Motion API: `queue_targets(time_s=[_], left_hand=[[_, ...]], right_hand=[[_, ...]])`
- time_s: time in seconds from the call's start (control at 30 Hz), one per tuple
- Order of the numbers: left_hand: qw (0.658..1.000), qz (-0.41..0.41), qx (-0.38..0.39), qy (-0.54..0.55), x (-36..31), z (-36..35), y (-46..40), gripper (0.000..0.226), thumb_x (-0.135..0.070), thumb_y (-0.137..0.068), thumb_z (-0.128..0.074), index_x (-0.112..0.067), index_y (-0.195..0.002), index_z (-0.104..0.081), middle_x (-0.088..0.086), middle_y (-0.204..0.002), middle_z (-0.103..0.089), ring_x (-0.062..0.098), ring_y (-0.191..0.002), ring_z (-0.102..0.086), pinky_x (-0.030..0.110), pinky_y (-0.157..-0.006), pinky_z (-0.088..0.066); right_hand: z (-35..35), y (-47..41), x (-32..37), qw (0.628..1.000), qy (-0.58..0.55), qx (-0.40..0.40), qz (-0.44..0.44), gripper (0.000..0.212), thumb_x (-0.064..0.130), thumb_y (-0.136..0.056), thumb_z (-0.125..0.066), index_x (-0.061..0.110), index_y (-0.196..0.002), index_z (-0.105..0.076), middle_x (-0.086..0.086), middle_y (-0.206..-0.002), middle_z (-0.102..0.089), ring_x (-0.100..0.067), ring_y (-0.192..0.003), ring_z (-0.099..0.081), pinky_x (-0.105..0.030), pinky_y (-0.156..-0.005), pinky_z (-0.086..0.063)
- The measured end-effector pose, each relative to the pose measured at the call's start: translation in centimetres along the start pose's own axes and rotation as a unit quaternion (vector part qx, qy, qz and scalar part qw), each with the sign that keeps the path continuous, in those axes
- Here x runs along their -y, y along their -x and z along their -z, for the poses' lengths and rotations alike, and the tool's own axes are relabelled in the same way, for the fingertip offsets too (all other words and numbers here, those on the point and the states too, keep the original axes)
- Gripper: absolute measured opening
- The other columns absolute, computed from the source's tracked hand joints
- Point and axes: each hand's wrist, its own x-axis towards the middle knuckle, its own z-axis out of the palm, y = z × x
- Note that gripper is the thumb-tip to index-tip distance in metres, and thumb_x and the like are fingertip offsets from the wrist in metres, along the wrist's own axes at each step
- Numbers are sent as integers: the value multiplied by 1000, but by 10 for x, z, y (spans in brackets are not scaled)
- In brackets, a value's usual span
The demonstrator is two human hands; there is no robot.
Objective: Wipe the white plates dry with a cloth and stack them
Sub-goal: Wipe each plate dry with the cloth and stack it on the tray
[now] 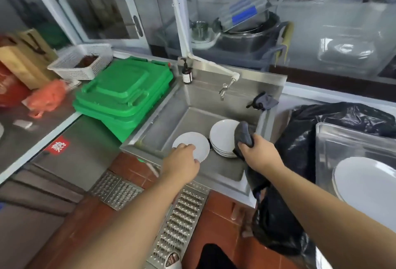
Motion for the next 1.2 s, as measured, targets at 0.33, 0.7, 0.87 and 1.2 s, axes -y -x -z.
queue_targets(time_s=[0.33, 0.7, 0.87, 1.2], left_hand=[[1000, 8, -2, 4, 157, 37, -34, 45, -32, -100, -55, -31, -145, -56, -1, -143, -61, 26, -115, -66, 46, -88, -62], [998, -36, 43, -21, 206, 41, -109, 32, -30, -100, -54, -24, -131, -62, 1, -127, -67, 25, -108, -64, 42, -86, -60], [997, -49, 59, -25, 190, 33, -161, 45, -31, -100, -57, -24, -144, -59, 2, -135, -66, 27, -117, -64, 43, -94, -58], [993, -41, 102, -38, 171, 25, -254, 42, -27, -97, -55, -24, -139, -61, 4, -129, -66, 31, -115, -64, 42, -91, -57]], right_hand=[[-114, -38, 109, 1000, 7, 15, -24, 22, 46, -97, -55, 25, -93, -51, 4, -75, -60, -13, -65, -54, -28, -51, -33], [-155, -73, 129, 993, 2, -20, -116, 32, 50, -93, -58, 19, -100, -51, 5, -76, -59, -14, -65, -54, -32, -54, -36], [-154, -117, 112, 990, -9, -12, -143, 33, 51, -95, -54, 19, -99, -52, 2, -78, -63, -17, -68, -57, -31, -54, -36], [-159, -202, 98, 978, -44, 1, -202, 26, 47, -94, -55, 23, -87, -49, 3, -78, -60, -12, -67, -52, -29, -54, -32]])
